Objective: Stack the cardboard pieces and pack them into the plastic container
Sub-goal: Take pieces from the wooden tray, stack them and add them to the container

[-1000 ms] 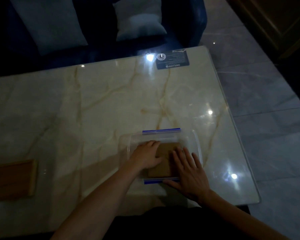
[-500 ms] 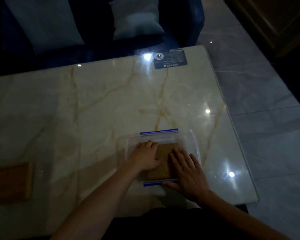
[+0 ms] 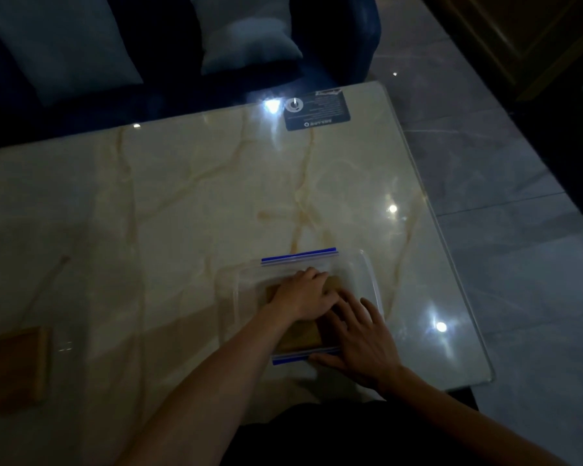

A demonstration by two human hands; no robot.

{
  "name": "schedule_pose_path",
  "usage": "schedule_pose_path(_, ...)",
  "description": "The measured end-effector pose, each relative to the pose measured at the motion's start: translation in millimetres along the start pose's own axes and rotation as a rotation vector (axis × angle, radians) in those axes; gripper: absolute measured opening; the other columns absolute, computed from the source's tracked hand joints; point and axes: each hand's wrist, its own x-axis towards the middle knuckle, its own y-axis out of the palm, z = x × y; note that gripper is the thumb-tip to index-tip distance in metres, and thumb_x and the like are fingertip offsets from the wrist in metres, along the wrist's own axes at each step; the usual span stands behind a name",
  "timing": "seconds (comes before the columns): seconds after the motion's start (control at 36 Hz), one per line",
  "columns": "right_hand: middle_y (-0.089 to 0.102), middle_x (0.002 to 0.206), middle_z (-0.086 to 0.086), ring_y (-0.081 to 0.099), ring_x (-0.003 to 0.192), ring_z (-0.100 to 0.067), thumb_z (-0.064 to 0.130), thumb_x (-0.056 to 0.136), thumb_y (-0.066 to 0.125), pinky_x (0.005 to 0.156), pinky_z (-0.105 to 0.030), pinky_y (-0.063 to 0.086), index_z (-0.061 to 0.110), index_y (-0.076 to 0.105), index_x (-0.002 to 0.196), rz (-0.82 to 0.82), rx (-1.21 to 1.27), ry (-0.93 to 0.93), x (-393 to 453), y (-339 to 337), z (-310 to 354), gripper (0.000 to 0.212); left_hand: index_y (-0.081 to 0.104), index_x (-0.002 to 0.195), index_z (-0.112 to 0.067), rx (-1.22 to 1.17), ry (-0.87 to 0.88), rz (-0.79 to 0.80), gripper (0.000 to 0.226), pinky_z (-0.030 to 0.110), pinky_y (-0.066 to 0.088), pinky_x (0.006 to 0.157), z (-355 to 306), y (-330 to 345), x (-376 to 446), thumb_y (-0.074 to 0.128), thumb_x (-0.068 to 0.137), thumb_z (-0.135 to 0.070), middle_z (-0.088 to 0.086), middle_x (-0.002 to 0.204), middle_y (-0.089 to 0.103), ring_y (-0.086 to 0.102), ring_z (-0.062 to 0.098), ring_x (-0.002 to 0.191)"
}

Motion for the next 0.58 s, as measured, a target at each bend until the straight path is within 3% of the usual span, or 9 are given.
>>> schedule_pose_path(0.11,0.044,0.15,-0.005,0.035,0.142,-0.029,0.085,0.08,0.033,0.111,-0.051,0.037,0.022,0.041,0.145,-0.009,0.009,0.007,-0.3,-1.6,0.5,0.091,0.028,0.147,-0.02,0.014,0.015,-0.032,0.067,0.048,0.031,0.107,2.5,1.9,-0.6,0.031,0.09,-0.054,0.007,0.154,0.028,0.029,0.03,0.138)
schedule_pose_path(0.39,0.042,0.152,-0.008,0.038,0.14,-0.029,0.087,0.079,0.029,0.112,-0.05,0.035,0.019,0.043,0.144,0.022,-0.011,0.021,0.1,-3.6,2.1,0.096,0.01,0.151,-0.022,0.073,0.026,-0.051,0.076,0.05,0.014,0.117,6.2,14.1,-4.7,0.026,0.086,-0.059,0.005,0.159,0.018,0.019,0.026,0.144)
schedule_pose_path(0.47,0.042,0.152,-0.008,0.038,0.141,-0.03,0.087,0.08,0.029,0.112,-0.05,0.035,0.018,0.043,0.145,0.018,-0.02,0.002,-1.4,-5.1,2.3,0.095,0.006,0.151,-0.025,0.014,0.024,-0.163,0.076,0.049,0.008,0.12,11.1,16.1,-14.6,0.024,0.086,-0.059,0.002,0.16,0.016,0.014,0.022,0.146)
schedule_pose_path(0.58,0.035,0.157,-0.005,0.029,0.145,-0.028,0.084,0.082,0.031,0.117,-0.047,0.028,0.023,0.034,0.15,-0.044,0.019,-0.042,-6.0,-8.1,0.4,0.092,0.017,0.15,-0.022,-0.261,-0.036,-0.354,0.072,0.043,0.016,0.12,19.8,20.9,-38.9,0.028,0.087,-0.054,0.002,0.16,0.018,0.013,0.018,0.147)
